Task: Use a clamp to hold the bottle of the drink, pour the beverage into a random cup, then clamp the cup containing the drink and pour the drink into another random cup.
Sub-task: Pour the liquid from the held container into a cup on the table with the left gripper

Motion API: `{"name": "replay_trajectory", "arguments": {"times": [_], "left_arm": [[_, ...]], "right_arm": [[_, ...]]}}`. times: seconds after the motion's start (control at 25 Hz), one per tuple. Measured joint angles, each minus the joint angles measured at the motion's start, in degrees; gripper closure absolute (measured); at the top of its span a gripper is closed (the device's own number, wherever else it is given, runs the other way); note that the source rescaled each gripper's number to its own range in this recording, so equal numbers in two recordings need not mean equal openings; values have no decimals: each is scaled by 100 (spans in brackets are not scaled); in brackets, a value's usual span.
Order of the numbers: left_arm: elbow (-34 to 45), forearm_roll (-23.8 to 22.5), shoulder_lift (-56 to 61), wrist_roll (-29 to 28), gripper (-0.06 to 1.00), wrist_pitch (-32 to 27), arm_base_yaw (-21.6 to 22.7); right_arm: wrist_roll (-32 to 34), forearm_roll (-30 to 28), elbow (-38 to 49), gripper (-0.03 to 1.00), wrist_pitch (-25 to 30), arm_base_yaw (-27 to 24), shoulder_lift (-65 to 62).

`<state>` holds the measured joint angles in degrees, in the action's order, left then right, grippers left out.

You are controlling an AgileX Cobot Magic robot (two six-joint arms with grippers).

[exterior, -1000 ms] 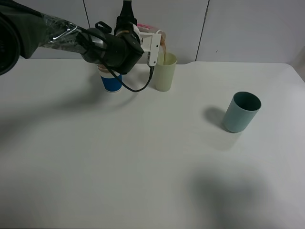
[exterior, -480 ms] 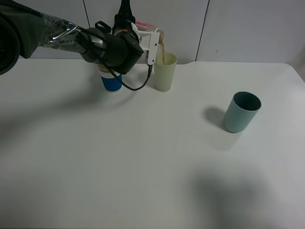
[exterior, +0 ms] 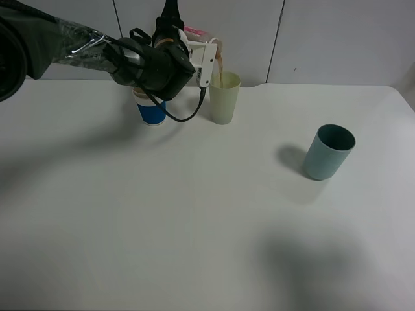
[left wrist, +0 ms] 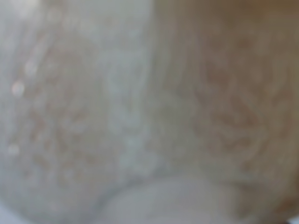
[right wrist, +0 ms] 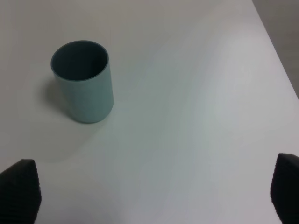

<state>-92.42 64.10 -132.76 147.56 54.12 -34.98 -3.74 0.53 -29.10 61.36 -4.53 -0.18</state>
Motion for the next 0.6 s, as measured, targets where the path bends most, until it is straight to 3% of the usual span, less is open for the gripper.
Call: {"name": "replay_trajectory", "arguments": {"times": [0.6], "left_arm": [[0, -151, 0, 193, 94, 160, 0]], "right_arm": [[0, 0, 0, 0, 0, 0, 0]]}}
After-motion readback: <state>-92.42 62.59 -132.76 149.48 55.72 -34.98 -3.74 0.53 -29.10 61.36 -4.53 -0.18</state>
